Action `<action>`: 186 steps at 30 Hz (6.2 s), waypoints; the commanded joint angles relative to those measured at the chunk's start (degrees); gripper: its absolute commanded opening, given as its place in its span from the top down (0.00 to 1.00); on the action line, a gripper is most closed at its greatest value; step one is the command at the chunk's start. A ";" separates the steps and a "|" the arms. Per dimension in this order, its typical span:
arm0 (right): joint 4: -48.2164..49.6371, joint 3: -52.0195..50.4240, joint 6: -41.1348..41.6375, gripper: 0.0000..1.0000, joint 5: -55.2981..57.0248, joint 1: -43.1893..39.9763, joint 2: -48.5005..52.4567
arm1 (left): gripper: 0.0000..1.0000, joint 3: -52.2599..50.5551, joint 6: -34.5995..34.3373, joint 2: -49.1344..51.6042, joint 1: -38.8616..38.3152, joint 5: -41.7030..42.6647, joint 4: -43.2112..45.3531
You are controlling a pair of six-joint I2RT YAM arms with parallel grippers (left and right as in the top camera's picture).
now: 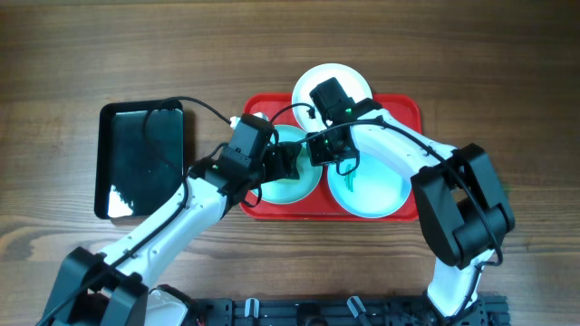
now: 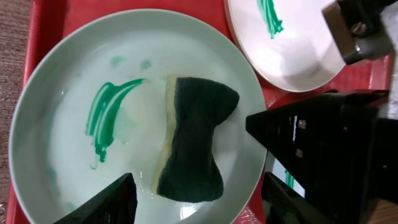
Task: Clean dirty plates on tray and stack at the side
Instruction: 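Hold the plate rim with the right gripper while the left scrubs it, then lift the scrubbed plate with the right gripper and place it right of the tray, then reach the right gripper to the top white plate and grip its rim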
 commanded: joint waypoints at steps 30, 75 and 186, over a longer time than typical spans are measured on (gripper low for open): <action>-2.38 -0.81 -5.09 0.96 -4.09 0.70 0.98 | 0.96 1.99 8.35 5.95 -0.66 -17.29 -0.63; 0.63 2.01 -16.00 0.96 64.32 26.32 -22.14 | 0.96 2.75 4.74 -12.57 44.94 -4.17 -17.20; 11.15 6.58 -12.35 0.66 8.35 -5.11 5.95 | 0.96 2.64 12.55 -9.64 31.65 5.40 -12.72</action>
